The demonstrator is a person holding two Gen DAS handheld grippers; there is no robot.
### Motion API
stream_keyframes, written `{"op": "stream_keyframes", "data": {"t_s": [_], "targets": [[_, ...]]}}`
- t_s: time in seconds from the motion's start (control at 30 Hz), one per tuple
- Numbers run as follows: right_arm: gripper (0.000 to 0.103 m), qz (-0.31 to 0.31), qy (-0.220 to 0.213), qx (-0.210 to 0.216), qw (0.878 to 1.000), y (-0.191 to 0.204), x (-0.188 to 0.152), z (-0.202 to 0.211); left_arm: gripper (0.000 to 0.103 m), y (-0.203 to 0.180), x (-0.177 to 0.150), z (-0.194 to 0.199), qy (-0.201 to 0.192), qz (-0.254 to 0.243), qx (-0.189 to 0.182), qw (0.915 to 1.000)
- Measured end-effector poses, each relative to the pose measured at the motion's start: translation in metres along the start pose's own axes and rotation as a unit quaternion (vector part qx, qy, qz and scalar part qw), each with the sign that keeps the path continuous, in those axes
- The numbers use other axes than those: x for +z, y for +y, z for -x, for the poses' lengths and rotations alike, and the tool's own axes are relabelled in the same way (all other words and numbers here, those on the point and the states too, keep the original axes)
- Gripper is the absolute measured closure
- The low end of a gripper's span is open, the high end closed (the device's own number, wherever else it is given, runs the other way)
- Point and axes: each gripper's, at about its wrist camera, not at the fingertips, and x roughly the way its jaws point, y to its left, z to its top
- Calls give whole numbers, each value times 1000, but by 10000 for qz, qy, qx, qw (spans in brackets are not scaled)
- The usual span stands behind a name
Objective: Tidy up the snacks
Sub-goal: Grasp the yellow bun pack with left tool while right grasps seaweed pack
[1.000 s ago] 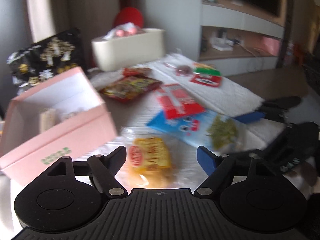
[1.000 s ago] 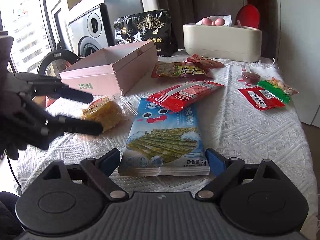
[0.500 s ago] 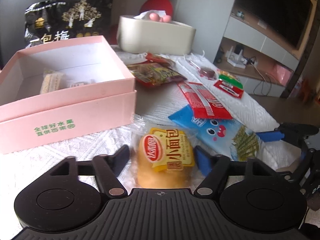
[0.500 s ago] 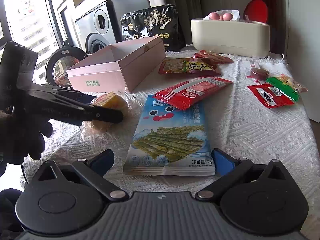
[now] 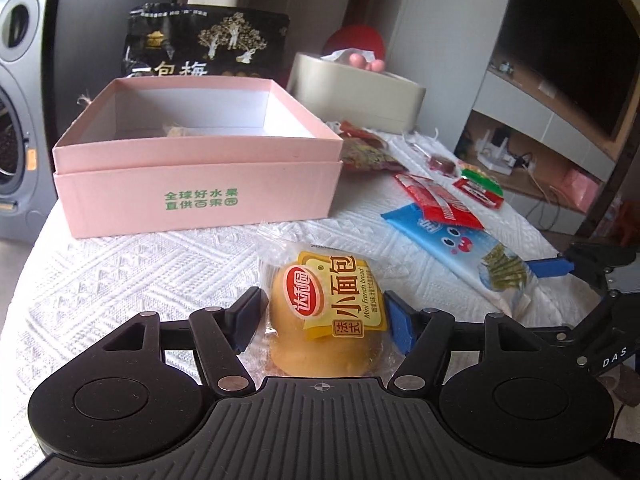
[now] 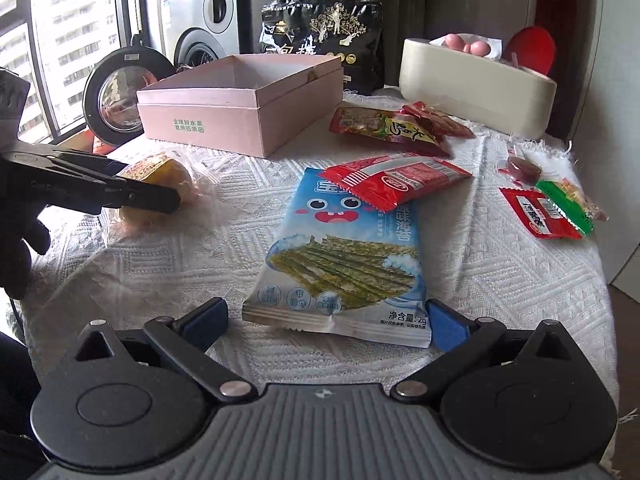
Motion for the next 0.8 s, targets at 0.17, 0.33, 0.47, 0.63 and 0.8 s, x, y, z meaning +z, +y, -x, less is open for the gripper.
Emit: {"op": "stream_keyframes", "data": {"t_s": [0.17,0.33,0.47,0.63,0.8], "targets": [[2,-306,-349,-60,9989,-8,5,14,33,-5,-4,2,-20,-133,19,9999],[2,-542,-572,-264,9965,-8,28,13,33,-10,-6,1,-20,-292,146,9995],[2,-540,-319,-391,9973,-3,40,-15,33,-15,-7,0,7,-426,255,9988],[13,-642,16,-511,9966,-2,45,-38,32,-21,-8,-2,52,-622,383,9973],[20,-870,81,-203,9960,-5,39,-20,32,-17,-8,-1,29,-541,299,9981]]}}
